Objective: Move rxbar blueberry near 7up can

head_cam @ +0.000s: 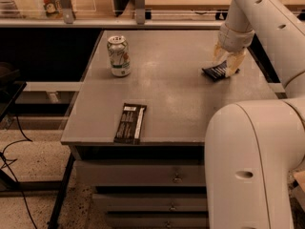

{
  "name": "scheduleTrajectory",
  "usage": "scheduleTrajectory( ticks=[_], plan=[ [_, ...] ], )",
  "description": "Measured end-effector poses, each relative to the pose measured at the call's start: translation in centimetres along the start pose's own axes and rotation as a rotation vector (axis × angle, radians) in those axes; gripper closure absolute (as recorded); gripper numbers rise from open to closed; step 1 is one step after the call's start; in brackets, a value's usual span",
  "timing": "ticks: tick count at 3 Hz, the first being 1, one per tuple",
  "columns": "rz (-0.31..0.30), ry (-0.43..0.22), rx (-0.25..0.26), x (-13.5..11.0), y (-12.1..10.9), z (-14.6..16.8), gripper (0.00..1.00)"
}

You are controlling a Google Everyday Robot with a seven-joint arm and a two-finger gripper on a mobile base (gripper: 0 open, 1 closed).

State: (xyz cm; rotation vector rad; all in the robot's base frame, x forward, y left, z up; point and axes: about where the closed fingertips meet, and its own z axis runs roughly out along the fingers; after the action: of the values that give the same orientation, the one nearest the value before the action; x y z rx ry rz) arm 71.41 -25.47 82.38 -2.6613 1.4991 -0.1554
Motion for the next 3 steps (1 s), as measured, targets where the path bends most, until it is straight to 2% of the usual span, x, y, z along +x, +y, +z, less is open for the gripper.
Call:
scheduleTrajectory(
  ticks=[1,2,3],
  plan=[
    [-0.011,0.007,-0.012,-0.1,-0.29,0.25,0.82],
    [-0.011,0.007,-0.012,-0.11,-0.31,0.02,1.0],
    [-0.008,0.016,0.009,-0.04,-0.59,0.07,1.0]
  ],
)
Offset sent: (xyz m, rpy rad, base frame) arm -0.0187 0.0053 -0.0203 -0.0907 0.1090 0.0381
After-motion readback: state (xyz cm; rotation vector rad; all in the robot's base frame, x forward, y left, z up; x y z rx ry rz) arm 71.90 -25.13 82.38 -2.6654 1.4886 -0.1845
